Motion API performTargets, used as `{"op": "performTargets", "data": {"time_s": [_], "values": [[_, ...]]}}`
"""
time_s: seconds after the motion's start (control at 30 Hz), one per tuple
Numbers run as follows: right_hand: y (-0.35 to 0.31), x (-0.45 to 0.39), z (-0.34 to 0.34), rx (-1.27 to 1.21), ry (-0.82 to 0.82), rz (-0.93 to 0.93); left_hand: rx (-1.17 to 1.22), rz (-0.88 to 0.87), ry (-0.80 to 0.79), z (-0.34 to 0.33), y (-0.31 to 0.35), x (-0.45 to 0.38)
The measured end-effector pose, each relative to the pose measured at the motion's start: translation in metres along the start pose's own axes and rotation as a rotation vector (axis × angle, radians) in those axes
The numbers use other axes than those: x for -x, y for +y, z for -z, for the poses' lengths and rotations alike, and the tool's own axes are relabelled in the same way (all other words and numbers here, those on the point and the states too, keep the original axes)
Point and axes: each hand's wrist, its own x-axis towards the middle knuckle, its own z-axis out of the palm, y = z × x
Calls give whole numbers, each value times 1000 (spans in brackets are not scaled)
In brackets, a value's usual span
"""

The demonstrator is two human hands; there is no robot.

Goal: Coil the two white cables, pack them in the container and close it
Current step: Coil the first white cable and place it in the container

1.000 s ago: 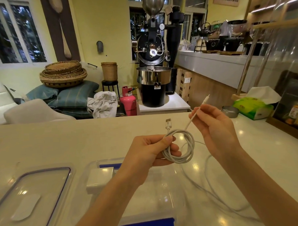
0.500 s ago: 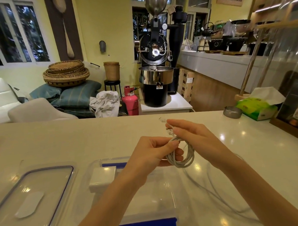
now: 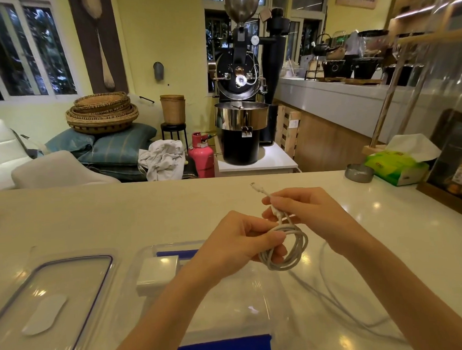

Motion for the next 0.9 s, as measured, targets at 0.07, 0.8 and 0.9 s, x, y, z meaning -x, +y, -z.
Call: {"op": "performTargets", "data": {"time_s": [0.07,0.8,0.9], "values": [[3,-1,0,137,5,83,-44,2,-26,1,-1,-1],[-10,8,8,362,-22,293,189,-1,223,16,0,-3],[-10,9,5,303,44,294,140,13,232,18,2,-2]]}}
